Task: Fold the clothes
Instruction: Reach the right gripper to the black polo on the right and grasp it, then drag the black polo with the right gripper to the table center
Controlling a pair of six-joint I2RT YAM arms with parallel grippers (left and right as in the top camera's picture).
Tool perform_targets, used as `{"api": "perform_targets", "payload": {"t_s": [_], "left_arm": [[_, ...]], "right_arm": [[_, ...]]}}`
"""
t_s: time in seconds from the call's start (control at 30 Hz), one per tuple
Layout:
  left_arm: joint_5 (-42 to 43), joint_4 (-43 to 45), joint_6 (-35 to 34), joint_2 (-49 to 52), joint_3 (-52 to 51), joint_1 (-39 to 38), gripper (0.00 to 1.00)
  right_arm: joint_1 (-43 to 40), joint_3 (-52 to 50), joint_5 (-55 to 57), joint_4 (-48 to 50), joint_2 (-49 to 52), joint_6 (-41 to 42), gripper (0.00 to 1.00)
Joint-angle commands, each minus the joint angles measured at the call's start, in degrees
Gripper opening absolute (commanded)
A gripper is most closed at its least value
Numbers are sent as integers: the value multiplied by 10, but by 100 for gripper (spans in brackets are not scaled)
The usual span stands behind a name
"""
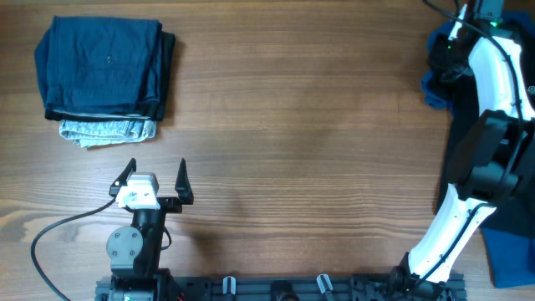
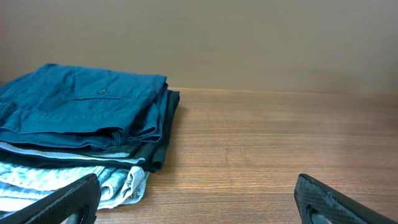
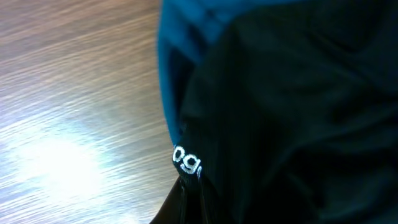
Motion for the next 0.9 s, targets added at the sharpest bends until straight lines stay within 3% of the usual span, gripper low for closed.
{"api": "perform_targets", "payload": {"t_s": [0.0, 0.2, 0.37, 0.43, 0.57, 0.73, 0.87], "left_arm": [[-3, 0, 11, -3, -4, -3, 100], [-3, 0, 11, -3, -4, -3, 100], [-3, 0, 11, -3, -4, -3, 100], [-3, 0, 11, -3, -4, -3, 100], [-3, 0, 11, -3, -4, -3, 100], [-3, 0, 11, -3, -4, -3, 100], [-3, 0, 11, -3, -4, -3, 100]], "right_arm": [[-14, 10, 18, -9, -19, -14, 5], [-19, -6, 19, -33, -18, -15, 11], [-27, -76, 13, 34, -18, 0, 11], [-27, -76, -22, 40, -18, 0, 4], [-26, -65, -126, 54, -21, -1, 4], [-25, -63, -228, 34, -75, 0, 4], [-25, -62, -237, 32, -173, 1, 4]]}}
